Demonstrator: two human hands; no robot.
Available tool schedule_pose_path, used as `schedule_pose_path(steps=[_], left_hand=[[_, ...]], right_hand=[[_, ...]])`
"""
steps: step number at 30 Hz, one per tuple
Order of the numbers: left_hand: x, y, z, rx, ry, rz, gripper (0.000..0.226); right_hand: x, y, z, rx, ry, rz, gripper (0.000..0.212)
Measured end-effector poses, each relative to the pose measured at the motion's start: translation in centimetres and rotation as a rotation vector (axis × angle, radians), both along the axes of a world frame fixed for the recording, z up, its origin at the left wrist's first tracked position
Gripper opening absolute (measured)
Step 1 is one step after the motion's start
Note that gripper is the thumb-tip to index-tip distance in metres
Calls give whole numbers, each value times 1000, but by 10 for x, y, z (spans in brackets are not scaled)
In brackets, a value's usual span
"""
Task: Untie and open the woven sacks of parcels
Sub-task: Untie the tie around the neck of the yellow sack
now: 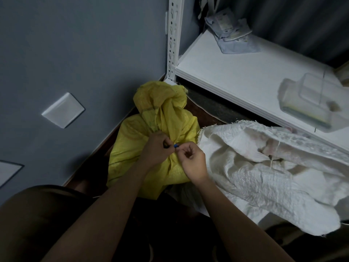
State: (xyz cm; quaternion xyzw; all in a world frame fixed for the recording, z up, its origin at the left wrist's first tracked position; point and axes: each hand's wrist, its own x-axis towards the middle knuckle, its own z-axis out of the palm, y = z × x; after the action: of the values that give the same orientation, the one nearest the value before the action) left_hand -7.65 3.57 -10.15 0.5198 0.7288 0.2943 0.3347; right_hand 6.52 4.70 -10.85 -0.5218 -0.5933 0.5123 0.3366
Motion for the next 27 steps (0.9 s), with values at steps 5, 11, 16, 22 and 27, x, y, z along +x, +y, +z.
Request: schedule_pose_path(steps=[5, 11, 16, 22, 27], left_hand=[[0, -4, -2, 2, -49, -31, 12], [-5, -14, 0, 113, 89, -60, 4], [6, -24, 3, 89, 494, -96, 17], [4, -41, 28, 165, 347, 62, 21], [-7, -57, 51, 44, 295, -52, 19]], right_hand=[[-2, 5, 3, -9, -27, -10, 14], [-1, 1, 4, -63, 108, -27, 22], [5, -7, 6, -55, 37, -2, 22], [8, -10, 22, -4, -35, 27, 20], [1, -16, 43, 52, -138, 98, 20]])
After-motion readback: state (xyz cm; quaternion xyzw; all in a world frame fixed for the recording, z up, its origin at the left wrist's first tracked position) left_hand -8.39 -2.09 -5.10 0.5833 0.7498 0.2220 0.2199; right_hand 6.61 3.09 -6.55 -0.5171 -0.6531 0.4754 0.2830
